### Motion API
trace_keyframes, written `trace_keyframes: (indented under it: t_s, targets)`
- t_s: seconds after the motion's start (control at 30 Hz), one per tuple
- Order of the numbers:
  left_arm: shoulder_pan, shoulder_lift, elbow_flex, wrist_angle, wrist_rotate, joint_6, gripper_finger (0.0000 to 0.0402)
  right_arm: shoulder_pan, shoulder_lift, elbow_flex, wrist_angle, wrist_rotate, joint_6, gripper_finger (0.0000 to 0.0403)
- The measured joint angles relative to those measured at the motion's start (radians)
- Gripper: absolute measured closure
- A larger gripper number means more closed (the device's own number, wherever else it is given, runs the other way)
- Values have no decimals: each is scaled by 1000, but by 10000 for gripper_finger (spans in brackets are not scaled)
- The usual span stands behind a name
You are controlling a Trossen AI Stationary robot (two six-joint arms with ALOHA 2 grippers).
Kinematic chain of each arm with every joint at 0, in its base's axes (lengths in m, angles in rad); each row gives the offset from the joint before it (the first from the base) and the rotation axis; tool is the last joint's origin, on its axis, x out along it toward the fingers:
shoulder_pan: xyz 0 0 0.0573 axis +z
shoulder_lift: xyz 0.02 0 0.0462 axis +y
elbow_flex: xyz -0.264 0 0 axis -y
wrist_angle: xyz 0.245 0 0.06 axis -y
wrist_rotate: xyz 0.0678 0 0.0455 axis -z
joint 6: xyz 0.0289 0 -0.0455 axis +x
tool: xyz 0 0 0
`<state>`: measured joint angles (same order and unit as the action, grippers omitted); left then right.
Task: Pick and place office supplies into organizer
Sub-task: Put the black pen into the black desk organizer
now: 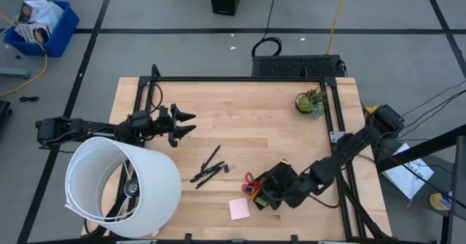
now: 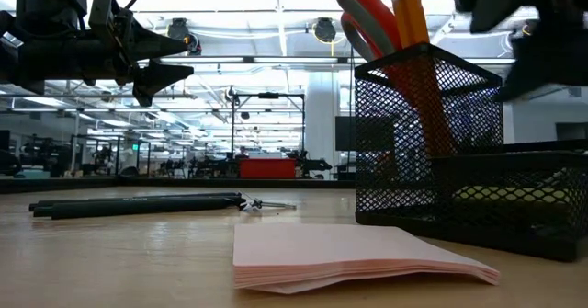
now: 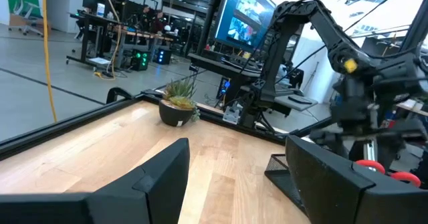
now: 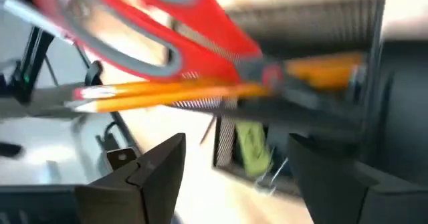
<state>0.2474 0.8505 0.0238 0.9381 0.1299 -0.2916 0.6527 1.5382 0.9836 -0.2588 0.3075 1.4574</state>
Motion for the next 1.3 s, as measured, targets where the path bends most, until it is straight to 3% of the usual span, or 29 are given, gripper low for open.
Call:
trace_keyframes:
  t_s: [0.23,0.33,0.43,0.5,0.67,0.8,1.0,1.3]
  targets:
    - [0,0,0,0,0,0,149,3,-47,0,7,245,-625,167]
    - [0,0,0,0,0,0,149,11,-47,12,8,343,-706,173]
    - [0,0,0,0,0,0,149,25,-47,43,-15,364,-685,178]
    - [0,0,0,0,0,0,149,27,-50,79,-21,393,-764,179]
    - [0,0,0,0,0,0,149,-3,-53,140,24,402,-1308,179]
    - [0,0,0,0,0,0,149,-61,-43,140,137,400,-1622,180]
    - [0,0,0,0,0,0,149,-137,-38,116,379,397,-1780,193]
    - [0,0,0,0,0,0,149,-226,-38,112,377,398,-1762,221]
